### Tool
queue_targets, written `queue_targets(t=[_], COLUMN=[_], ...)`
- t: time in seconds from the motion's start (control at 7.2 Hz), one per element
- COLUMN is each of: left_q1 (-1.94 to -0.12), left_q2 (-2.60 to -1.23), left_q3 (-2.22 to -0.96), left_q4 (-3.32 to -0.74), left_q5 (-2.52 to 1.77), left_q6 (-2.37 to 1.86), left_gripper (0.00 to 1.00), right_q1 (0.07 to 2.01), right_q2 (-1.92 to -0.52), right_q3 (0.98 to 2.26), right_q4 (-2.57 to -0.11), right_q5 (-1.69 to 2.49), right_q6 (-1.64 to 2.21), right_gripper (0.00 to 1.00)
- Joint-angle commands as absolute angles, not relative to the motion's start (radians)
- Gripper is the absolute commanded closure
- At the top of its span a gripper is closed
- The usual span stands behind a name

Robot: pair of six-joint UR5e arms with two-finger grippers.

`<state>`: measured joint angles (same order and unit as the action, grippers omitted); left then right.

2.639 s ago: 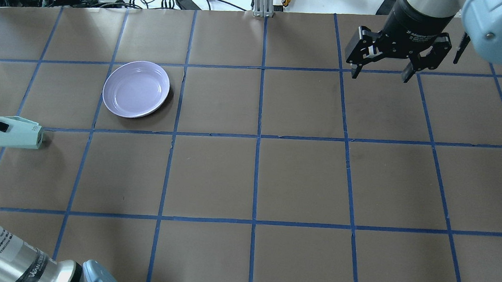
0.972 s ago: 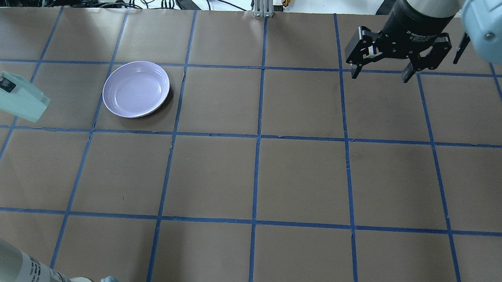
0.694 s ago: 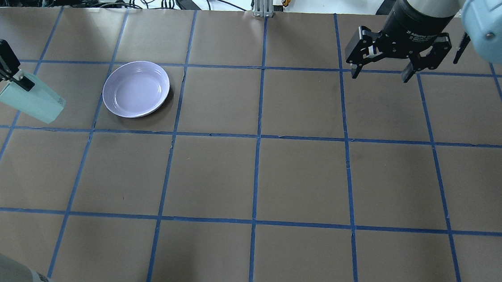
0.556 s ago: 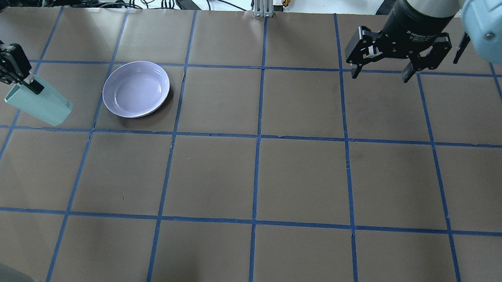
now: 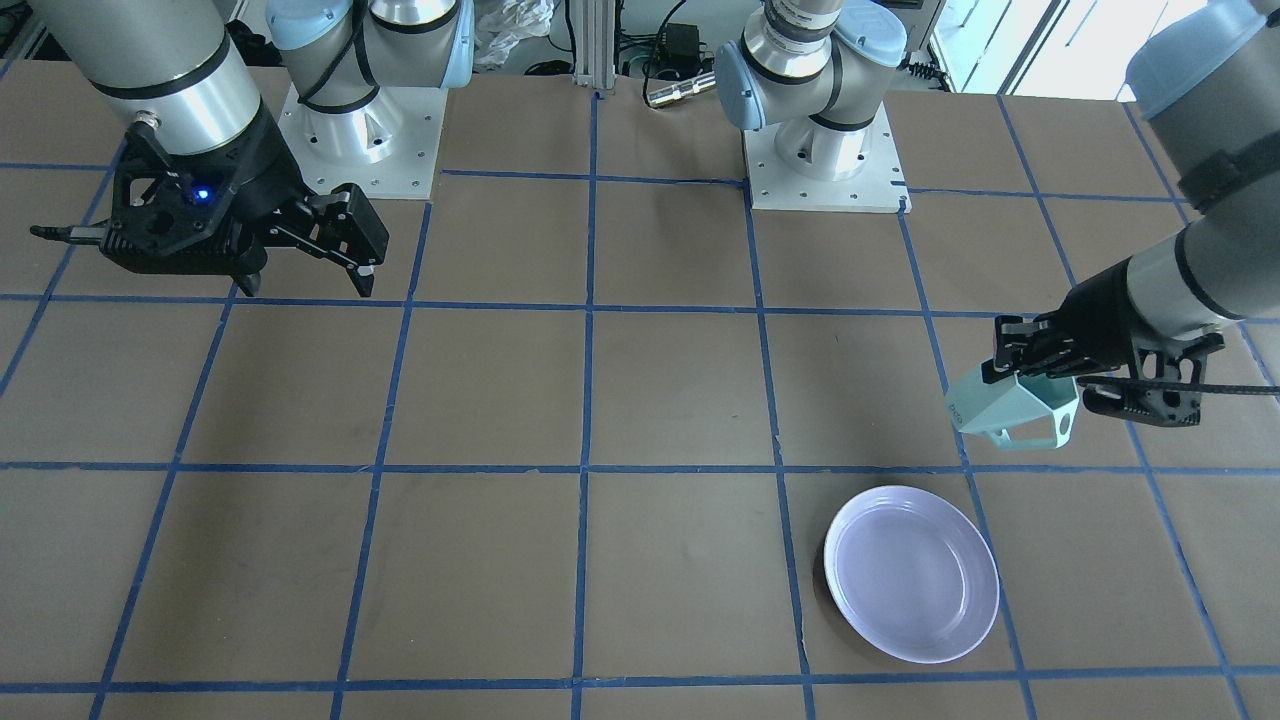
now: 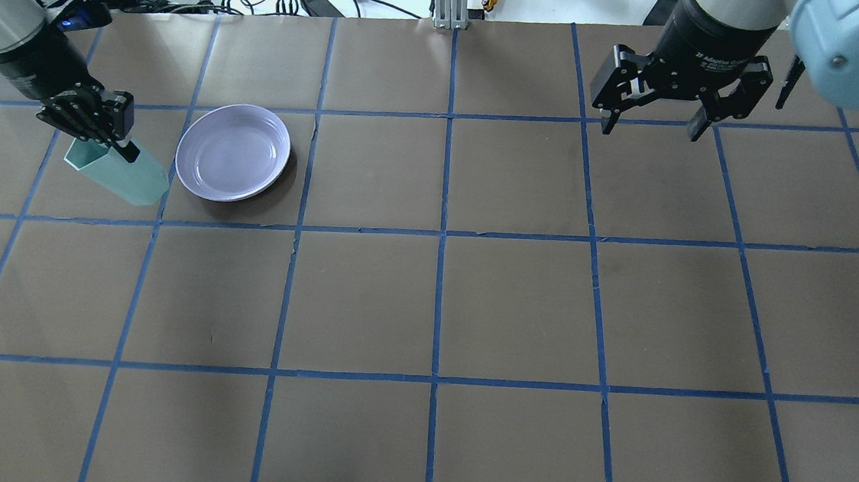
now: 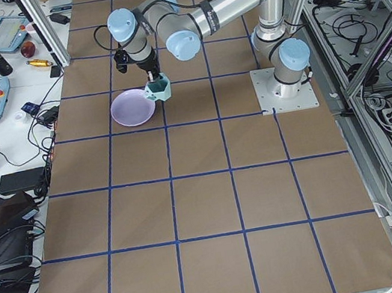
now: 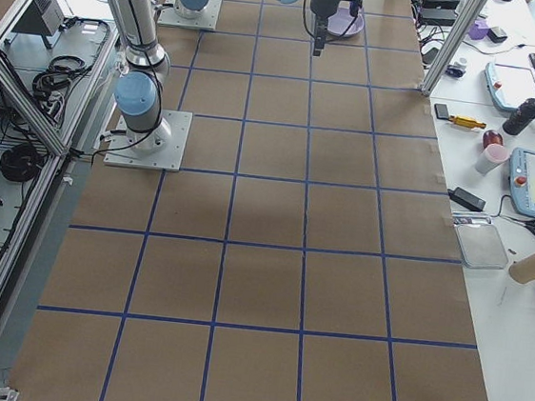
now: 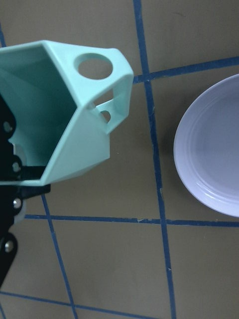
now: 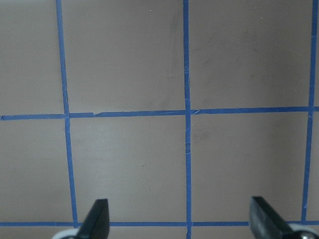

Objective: Flip cup and place on plate
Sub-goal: 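Carry the upright mug over the white plate and lower it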

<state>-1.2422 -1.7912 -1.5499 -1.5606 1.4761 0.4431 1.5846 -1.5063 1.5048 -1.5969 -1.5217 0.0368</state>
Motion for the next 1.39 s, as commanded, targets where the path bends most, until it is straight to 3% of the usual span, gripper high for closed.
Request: queue_targets(t=[0.0,1.25], left_q1=[-1.345,-1.463], left_q2=[-1.824,-2.034], left_q3=[-1.571,-1.557], left_q4=[-1.418,-1.149], left_q5=[1.561,1.654], left_q6=[0.436,0.62], left_gripper=[1.0,1.0], right_q1=[1.585,1.585], right_q2=[-1.506,-1.506], right_q3=[1.505,1.505], right_q4=[-1.597,-1.597], right_q5=[-1.522,-1.522], right_q6=[0.037,0.037], right_gripper=[0.0,0.0])
